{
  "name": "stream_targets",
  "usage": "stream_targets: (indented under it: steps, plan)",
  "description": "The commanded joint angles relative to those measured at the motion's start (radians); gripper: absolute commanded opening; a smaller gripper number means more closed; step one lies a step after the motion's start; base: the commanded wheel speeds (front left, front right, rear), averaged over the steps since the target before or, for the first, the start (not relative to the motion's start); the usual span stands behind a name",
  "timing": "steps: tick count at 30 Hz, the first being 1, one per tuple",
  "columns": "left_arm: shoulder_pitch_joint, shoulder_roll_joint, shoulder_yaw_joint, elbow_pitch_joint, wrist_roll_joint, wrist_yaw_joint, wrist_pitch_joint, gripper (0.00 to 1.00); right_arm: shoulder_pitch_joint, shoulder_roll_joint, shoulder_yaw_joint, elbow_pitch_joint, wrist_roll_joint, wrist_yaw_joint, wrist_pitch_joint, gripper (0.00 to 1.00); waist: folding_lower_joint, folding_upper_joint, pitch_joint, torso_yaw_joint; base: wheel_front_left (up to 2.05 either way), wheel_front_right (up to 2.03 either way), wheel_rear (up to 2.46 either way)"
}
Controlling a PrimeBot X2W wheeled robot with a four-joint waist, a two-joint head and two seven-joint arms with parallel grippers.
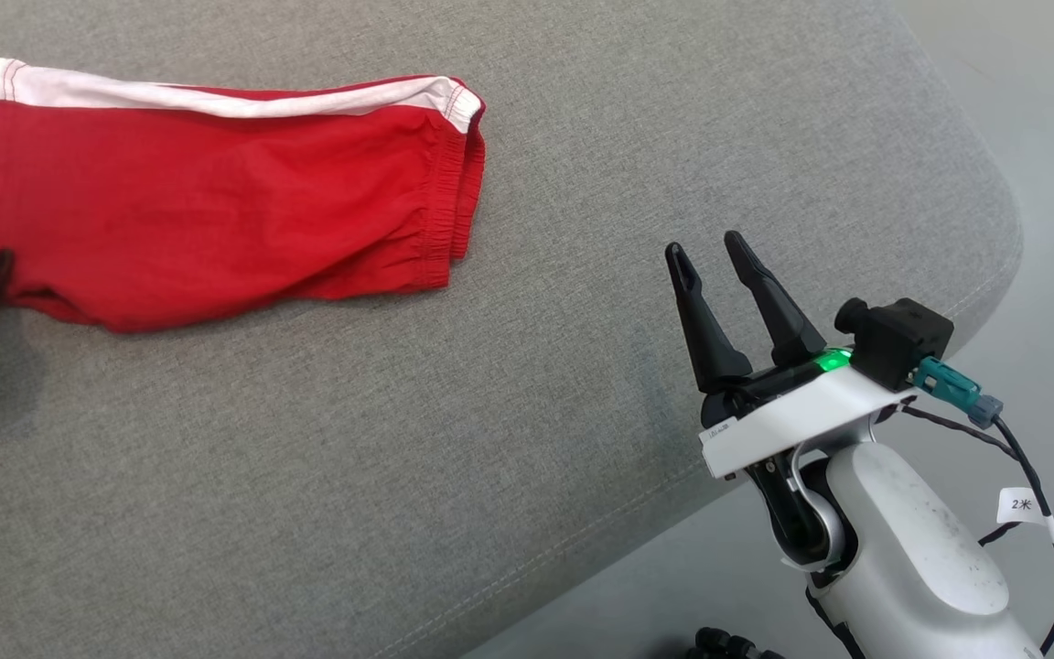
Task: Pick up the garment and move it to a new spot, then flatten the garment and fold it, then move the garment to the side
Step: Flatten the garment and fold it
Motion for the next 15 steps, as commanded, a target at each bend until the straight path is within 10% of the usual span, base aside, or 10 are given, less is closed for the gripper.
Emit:
stream_targets:
  steps: [1, 8, 13, 15]
  plan:
    - [0.007, -0.01, 0.001, 0.014, -0.037, 0.0, 0.037, 1.0, -0.001, -0.004, 0.003, 0.005, 0.006, 0.0, -0.004, 1.0, 0.0, 0.0, -0.003, 0.002, 0.0, 0.0, 0.0]
    - [0.001, -0.016, -0.027, -0.001, -0.101, -0.001, 0.1, 0.96, -0.011, -0.011, 0.008, 0.015, 0.007, 0.0, -0.004, 1.0, 0.0, 0.0, -0.008, 0.011, 0.0, 0.0, 0.0]
    - [0.017, -0.022, -0.047, -0.015, -0.139, -0.001, 0.133, 0.0, -0.015, -0.013, 0.013, 0.024, 0.006, 0.0, -0.004, 1.0, 0.0, 0.0, -0.011, 0.013, 0.0, 0.0, 0.0]
    - [0.006, -0.012, -0.056, -0.019, -0.127, -0.001, 0.115, 0.0, -0.017, -0.013, 0.014, 0.026, 0.007, 0.0, -0.004, 1.0, 0.0, 0.0, -0.011, 0.014, 0.0, 0.0, 0.0]
